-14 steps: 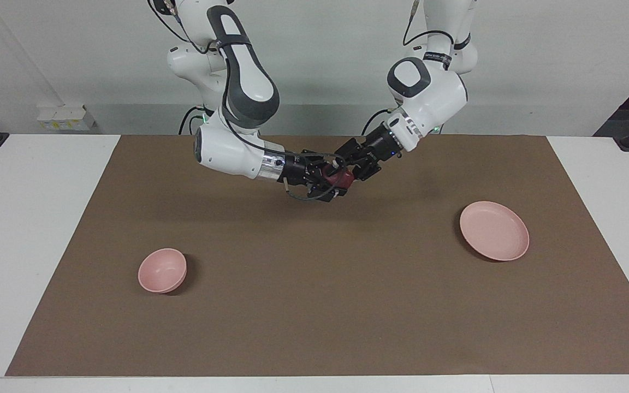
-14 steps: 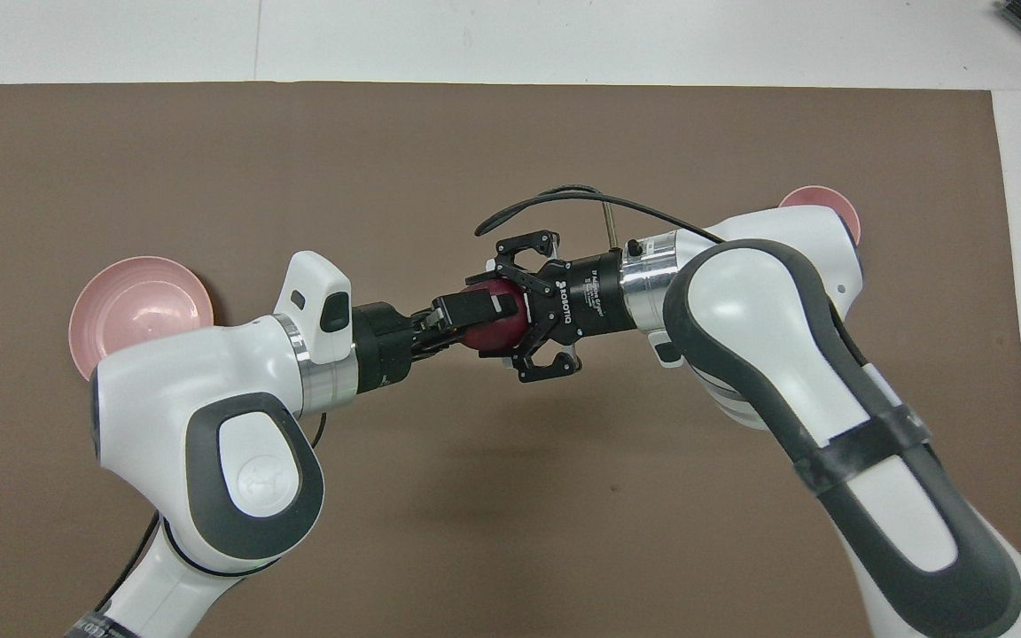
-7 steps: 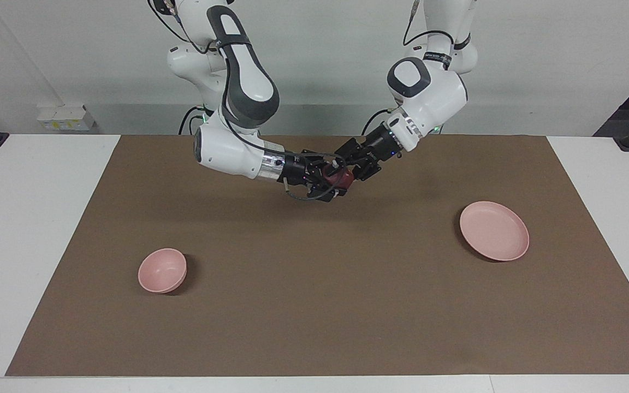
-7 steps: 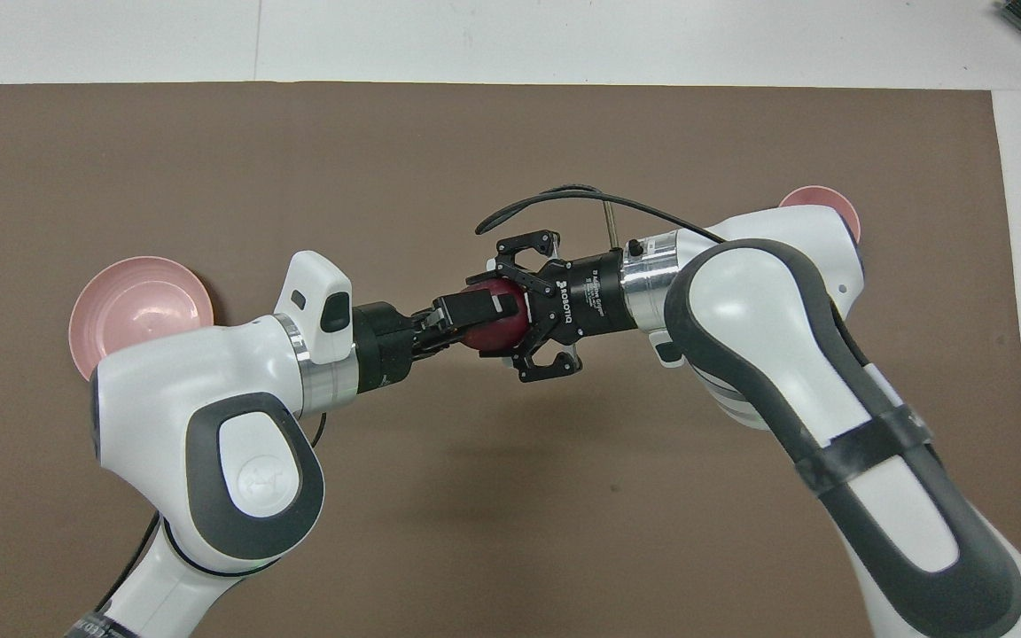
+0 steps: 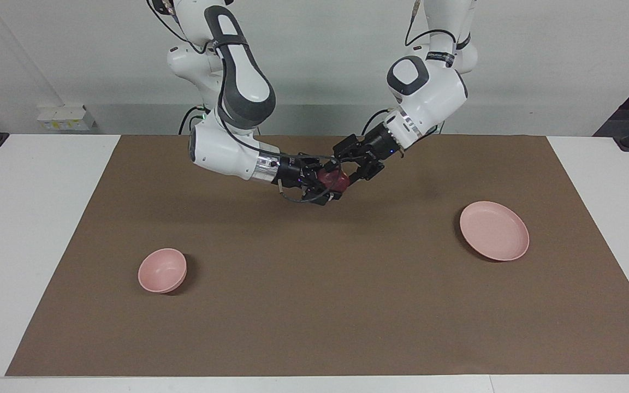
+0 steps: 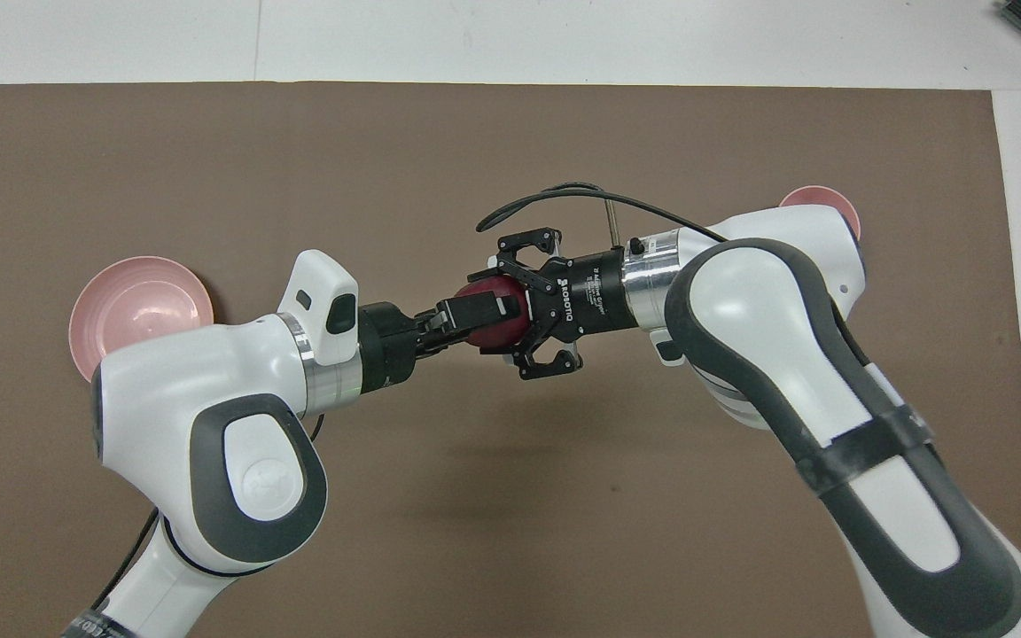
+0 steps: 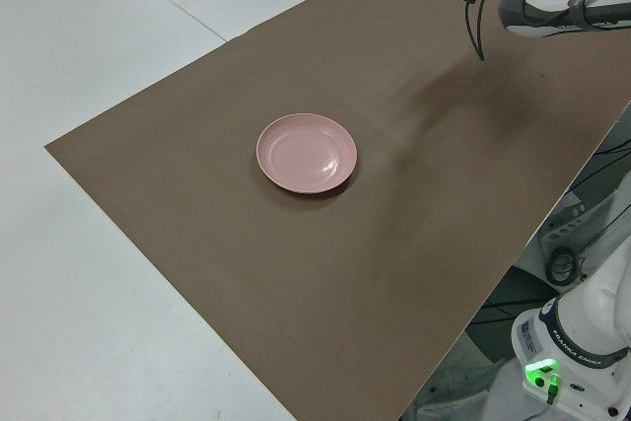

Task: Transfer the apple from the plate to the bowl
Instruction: 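Open the left gripper and withdraw while the right gripper carries the apple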

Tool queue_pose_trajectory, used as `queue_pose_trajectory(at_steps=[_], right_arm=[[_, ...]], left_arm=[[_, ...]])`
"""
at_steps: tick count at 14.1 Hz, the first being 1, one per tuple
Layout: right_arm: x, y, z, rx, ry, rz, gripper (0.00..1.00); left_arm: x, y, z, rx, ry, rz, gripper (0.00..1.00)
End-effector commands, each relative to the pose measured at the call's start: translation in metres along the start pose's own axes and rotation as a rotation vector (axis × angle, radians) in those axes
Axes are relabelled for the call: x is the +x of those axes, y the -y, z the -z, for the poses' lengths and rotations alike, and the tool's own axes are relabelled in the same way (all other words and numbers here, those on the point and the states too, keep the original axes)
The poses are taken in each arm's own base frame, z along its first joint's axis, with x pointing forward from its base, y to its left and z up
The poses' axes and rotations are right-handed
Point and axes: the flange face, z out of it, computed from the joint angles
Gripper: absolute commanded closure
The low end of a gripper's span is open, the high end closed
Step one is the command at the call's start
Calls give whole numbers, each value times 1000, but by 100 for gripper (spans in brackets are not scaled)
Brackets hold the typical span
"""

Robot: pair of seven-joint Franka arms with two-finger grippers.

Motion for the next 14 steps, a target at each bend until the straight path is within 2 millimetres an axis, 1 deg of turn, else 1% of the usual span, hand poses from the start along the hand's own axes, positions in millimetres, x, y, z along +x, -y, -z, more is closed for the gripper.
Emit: queue_pose_trajectory(at_steps=[1,2,4,5,7,8,9,10,11,12,13,14], right_arm=[[17,6,20,1,-89,67,100],[24,7,25,-6,-114,92,100],[39,8,38,-38,-190,176,100],[52,8,46,-64,-240,210,100],[71,8,65,-111,-323,308,100],[78,8,71,-133,-351,357,100],[85,9,82,-145,-386,404,100],[96,9,90,-164,-417,442,100],[103,9,95,-196,-452,494,100],[112,9,107,-230,-493,547,100],[122,9,117,-263,-529,604,100],[129,9,126,-289,-550,658,100]], left_arm=[[9,11,23,71,74,-53,0],[15,21,32,124,109,-86,0],[19,36,43,254,169,-170,0],[23,45,50,318,190,-203,0],[36,61,65,427,189,-255,0],[42,69,73,475,183,-278,0],[51,81,84,531,177,-293,0],[61,90,96,590,174,-315,0],[71,95,107,639,169,-335,0],[83,105,121,677,160,-332,0],[99,109,135,704,139,-338,0],[113,110,143,732,149,-341,0]])
